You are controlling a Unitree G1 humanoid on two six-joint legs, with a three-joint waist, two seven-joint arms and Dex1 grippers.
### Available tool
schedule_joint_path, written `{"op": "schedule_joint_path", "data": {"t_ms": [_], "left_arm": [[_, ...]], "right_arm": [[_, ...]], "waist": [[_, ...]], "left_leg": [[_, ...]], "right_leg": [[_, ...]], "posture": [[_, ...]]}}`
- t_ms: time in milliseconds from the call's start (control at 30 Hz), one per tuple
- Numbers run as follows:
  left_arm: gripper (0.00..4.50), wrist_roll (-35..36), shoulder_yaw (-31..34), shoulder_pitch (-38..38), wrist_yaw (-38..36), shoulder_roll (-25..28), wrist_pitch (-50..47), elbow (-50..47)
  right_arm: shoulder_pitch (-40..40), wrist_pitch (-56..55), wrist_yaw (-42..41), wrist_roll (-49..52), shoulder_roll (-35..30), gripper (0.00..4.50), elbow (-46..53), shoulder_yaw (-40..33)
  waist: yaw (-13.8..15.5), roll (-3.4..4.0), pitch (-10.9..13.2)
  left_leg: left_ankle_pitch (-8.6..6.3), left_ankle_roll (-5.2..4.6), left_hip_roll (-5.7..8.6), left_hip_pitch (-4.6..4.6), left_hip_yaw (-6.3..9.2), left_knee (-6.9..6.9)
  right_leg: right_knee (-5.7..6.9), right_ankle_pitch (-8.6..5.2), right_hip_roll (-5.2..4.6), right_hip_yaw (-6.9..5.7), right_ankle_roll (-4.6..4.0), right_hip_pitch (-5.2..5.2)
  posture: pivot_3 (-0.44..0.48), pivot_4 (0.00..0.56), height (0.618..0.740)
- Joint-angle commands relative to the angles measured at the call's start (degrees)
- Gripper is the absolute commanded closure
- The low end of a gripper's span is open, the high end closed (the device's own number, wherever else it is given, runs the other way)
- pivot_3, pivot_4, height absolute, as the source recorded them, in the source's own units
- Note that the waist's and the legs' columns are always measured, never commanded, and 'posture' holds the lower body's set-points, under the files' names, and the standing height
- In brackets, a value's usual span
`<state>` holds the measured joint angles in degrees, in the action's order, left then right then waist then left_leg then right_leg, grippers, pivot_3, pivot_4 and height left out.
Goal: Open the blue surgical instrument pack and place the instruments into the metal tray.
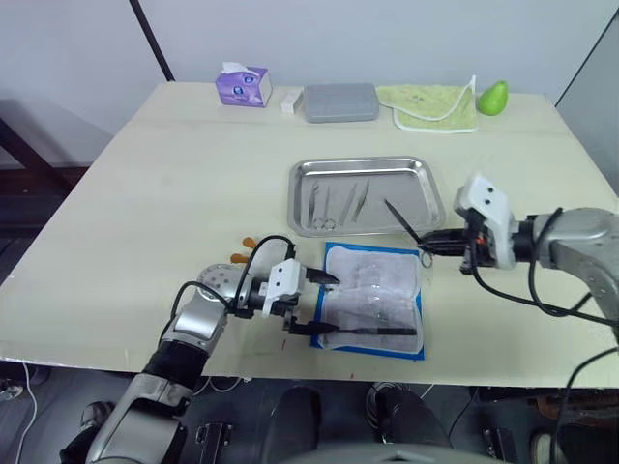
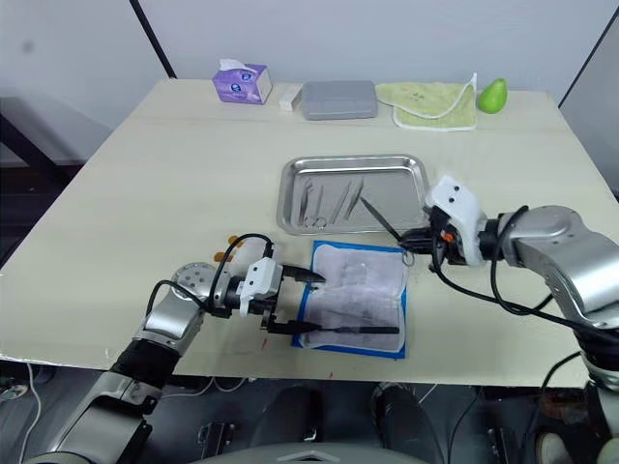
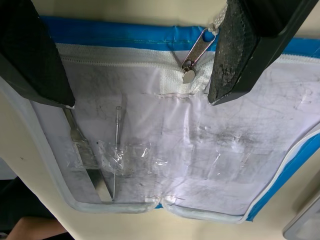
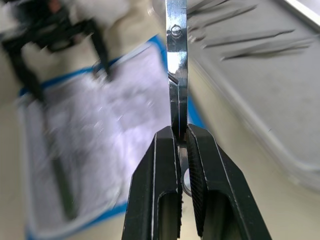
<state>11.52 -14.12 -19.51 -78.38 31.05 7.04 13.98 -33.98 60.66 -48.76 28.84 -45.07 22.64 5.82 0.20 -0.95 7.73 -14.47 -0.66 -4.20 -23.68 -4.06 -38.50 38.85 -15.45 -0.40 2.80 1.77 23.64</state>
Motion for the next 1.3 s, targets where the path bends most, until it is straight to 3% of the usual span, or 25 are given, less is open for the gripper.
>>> {"op": "schedule_joint_path", "data": {"t_ms": [33, 133, 233, 433, 667, 1300], "left_arm": [[0.00, -1.6, -1.9, 1.9, 0.4, 0.3, -1.5, 0.6], [0.00, -1.7, -1.8, 1.8, 0.8, 0.0, -1.7, 0.8], [0.00, -2.0, -1.9, 1.5, 1.2, -0.4, -1.5, 1.4], [0.00, -2.2, -1.9, 1.0, 1.6, -1.0, -1.5, 2.1], [0.00, -2.3, -1.7, 0.9, 2.0, -1.2, -1.3, 2.3], [0.00, -1.8, -1.6, 2.0, 2.9, -0.6, -2.8, 0.0]], "right_arm": [[-6.2, 5.3, 7.8, -1.6, 5.8, 4.41, -3.6, 0.3], [-12.2, 10.8, 14.0, -5.4, 9.7, 4.41, -9.0, 3.4], [-17.8, 14.4, 19.5, -7.0, 16.8, 4.41, -19.2, 1.0], [-25.0, 10.7, 27.6, -10.6, 26.4, 4.41, -36.4, -4.0], [-27.8, 5.2, 30.9, -13.2, 30.5, 4.41, -48.1, -5.3], [-31.5, -4.8, 33.5, -16.5, 37.3, 4.41, -63.7, -7.2]], "waist": [[-0.4, 0.06, 0.0], [-0.5, 0.10, 0.0], [-0.7, 0.11, 0.0], [-0.5, 0.12, 0.0], [-1.0, 0.13, 0.0], [-1.4, 0.17, 0.0]], "left_leg": [[0.00, 0.00, 0.00, 0.02, -0.02, 0.00], [0.00, 0.00, 0.00, -0.01, -0.02, 0.00], [0.00, 0.00, 0.04, -0.02, -0.06, 0.01], [0.00, -0.01, 0.06, -0.05, -0.04, 0.03], [0.00, -0.01, 0.09, -0.04, -0.03, 0.05], [0.00, -0.01, 0.05, -0.03, -0.06, 0.18]], "right_leg": [[0.02, 0.00, 0.00, 0.02, 0.00, 0.00], [0.01, 0.00, -0.03, -0.01, 0.00, 0.02], [0.02, 0.01, -0.06, 0.02, 0.01, 0.03], [0.00, 0.02, -0.08, -0.04, 0.02, 0.03], [0.02, 0.02, -0.09, -0.04, 0.03, 0.03], [0.00, 0.02, -0.06, 0.00, 0.03, 0.08]], "posture": [[0.000, 0.150, 0.740], [0.000, 0.150, 0.740], [0.000, 0.150, 0.740], [0.000, 0.150, 0.740], [0.000, 0.150, 0.740], [0.000, 0.150, 0.740]]}}
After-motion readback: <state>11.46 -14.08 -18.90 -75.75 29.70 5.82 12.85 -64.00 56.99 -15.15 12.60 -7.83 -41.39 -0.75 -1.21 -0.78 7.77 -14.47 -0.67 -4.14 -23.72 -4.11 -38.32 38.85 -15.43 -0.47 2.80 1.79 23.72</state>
